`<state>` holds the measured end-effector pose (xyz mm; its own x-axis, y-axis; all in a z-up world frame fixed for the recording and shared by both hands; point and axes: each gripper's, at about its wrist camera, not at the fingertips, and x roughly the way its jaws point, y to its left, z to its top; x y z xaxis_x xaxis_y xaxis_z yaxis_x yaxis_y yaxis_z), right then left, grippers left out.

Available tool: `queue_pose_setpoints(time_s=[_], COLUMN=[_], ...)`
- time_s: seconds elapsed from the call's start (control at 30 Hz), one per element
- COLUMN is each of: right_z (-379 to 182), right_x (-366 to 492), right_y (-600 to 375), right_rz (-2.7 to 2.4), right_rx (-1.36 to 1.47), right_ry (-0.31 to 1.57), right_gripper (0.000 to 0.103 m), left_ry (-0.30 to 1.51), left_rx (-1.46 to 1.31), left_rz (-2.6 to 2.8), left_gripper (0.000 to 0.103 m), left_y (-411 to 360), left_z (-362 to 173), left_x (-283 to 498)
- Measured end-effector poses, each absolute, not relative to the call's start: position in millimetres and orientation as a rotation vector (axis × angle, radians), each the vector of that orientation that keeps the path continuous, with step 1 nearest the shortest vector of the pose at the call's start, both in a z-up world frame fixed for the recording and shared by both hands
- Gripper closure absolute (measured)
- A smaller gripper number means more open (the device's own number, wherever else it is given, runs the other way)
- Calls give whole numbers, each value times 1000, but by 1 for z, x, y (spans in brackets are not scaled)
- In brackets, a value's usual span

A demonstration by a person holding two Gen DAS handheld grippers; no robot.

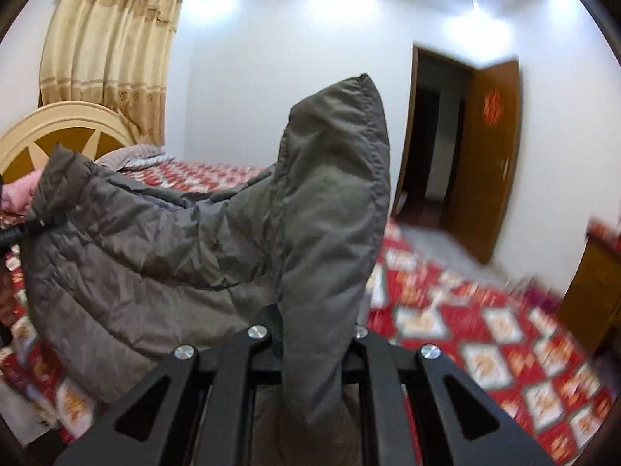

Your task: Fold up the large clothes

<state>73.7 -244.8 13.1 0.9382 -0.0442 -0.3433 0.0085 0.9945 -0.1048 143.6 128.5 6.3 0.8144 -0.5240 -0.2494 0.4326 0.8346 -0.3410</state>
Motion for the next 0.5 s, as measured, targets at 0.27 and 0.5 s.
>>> queue_pose_setpoints(time_s=[0.27, 0.5], right_z=[-34, -106], right_x=[222, 267], right_y=[-280, -276], right_rz=[-50, -100], right_rx=[38, 35], right_ry=[516, 709], right_gripper=[90, 83], left_ry=[525, 748], left_rx=[-159, -167], left_rz=[-304, -225], left_gripper=[87, 81], left_y=[99, 97], left_z=[-26, -96], left_x=[281, 316])
